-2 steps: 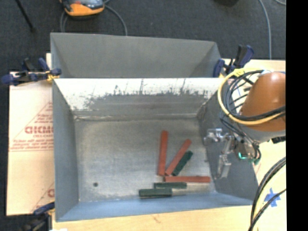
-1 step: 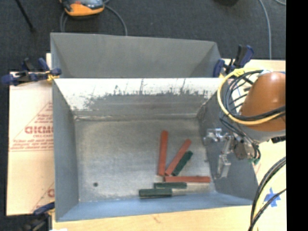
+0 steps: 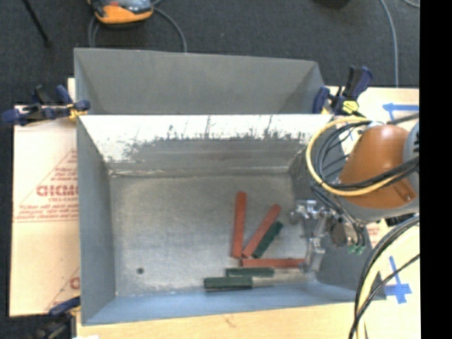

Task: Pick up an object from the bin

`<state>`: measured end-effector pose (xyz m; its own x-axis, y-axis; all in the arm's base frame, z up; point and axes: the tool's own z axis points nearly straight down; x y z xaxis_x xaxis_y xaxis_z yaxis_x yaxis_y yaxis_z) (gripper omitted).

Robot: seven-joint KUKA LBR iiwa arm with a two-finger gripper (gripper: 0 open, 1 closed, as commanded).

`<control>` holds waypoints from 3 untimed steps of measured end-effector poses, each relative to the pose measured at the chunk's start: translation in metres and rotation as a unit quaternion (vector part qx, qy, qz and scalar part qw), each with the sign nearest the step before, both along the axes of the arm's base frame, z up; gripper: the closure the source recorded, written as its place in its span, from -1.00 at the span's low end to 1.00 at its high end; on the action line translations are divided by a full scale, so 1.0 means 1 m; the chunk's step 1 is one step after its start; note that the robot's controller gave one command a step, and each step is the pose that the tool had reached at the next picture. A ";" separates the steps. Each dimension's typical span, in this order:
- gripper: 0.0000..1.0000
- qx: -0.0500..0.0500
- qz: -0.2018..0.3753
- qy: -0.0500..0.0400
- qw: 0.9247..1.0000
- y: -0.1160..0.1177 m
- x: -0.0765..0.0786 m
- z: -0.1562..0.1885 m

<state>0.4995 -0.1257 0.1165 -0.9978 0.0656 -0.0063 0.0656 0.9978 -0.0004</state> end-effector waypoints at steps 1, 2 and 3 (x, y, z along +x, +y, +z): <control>1.00 -0.001 0.041 0.002 0.999 0.006 0.007 -0.043; 1.00 -0.001 0.042 0.002 0.999 0.006 0.007 -0.043; -1.00 0.000 -0.023 -0.001 1.000 0.052 0.056 -0.045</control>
Offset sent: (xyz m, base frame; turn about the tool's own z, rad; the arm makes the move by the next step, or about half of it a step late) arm 0.0000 0.0000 0.0000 0.0000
